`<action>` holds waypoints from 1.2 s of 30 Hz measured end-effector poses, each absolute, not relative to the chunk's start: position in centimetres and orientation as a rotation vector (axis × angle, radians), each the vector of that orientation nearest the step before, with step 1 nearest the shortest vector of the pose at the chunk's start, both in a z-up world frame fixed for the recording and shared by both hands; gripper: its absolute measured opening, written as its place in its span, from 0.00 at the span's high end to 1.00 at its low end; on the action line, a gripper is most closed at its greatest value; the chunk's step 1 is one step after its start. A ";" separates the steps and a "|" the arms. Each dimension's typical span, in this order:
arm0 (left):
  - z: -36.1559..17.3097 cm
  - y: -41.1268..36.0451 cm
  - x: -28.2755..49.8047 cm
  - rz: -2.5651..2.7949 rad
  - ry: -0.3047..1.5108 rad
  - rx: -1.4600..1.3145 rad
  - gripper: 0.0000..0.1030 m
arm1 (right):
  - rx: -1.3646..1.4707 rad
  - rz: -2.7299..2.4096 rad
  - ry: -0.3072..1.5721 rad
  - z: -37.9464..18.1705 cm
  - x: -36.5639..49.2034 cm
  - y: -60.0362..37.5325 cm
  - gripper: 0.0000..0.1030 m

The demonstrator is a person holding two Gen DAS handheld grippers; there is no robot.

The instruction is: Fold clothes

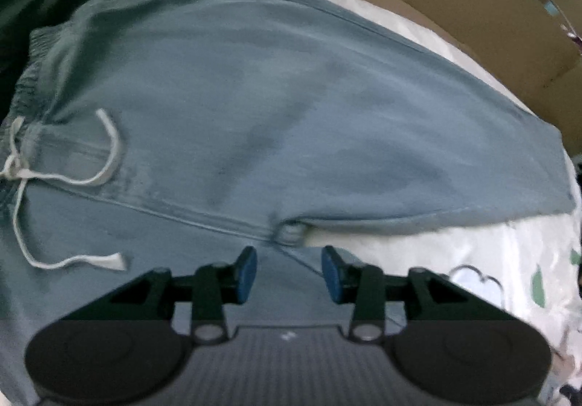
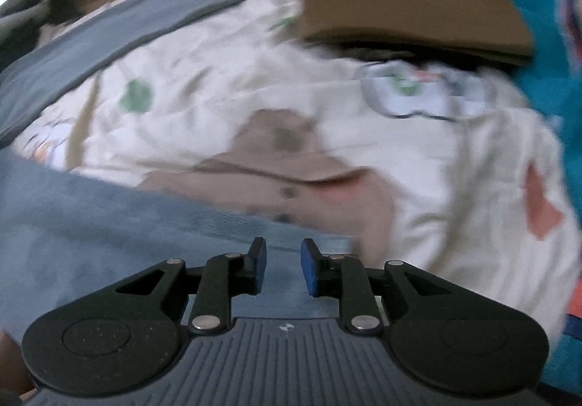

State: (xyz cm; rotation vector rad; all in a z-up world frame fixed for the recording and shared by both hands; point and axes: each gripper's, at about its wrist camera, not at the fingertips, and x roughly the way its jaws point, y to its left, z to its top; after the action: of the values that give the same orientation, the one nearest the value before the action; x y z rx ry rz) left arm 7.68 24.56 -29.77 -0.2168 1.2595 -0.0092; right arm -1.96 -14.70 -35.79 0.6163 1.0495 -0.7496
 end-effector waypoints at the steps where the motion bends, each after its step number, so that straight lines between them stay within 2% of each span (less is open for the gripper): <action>1: -30.2 24.8 7.5 0.000 1.257 -0.214 0.61 | 0.607 -0.726 1.061 -36.1 -1.0 -14.2 0.73; 9: -33.3 24.1 8.4 0.050 1.247 -0.165 0.61 | 0.586 -0.657 1.157 -39.7 4.4 -11.8 0.73; 16: -32.3 24.4 9.3 -0.016 1.209 -0.144 0.61 | 0.593 -0.678 1.190 -40.0 4.3 -12.4 0.74; 21: -28.5 28.9 8.4 0.015 1.106 -0.340 0.61 | 0.601 -0.723 1.237 -39.8 3.5 -12.4 0.74; 26: -25.4 34.5 9.0 0.136 1.034 -0.338 0.62 | 0.625 -0.757 1.262 -39.9 2.7 -12.0 0.74; 29: -25.4 37.1 10.6 0.215 0.999 -0.310 0.69 | 0.620 -0.760 1.280 -40.0 2.7 -11.8 0.74; 36: -27.1 40.7 14.7 0.302 0.980 -0.331 0.70 | 0.635 -0.801 1.291 -40.0 2.6 -11.7 0.74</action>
State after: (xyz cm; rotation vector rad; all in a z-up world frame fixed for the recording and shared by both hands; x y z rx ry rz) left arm 14.72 40.67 -27.08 -0.3308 0.9802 0.3024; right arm 2.64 -11.74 -39.99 0.6348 1.2907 -0.8013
